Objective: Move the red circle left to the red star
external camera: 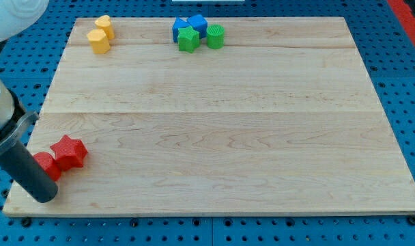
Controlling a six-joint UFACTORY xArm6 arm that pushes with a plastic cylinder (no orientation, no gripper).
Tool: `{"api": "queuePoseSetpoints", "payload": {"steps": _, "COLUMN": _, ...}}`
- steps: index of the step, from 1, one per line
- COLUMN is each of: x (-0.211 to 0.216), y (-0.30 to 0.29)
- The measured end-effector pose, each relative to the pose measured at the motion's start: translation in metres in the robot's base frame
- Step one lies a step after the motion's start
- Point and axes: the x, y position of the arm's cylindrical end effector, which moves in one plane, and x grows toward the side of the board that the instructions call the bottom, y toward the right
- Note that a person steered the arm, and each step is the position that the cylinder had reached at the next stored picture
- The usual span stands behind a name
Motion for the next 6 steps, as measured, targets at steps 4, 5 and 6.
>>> {"api": "queuePoseSetpoints", "payload": {"steps": 4, "x": -0.014, "y": -0.025}}
{"api": "queuePoseSetpoints", "payload": {"steps": 5, "x": -0.025, "y": -0.025}}
{"api": "queuePoseSetpoints", "payload": {"steps": 6, "x": -0.035, "y": -0.025}}
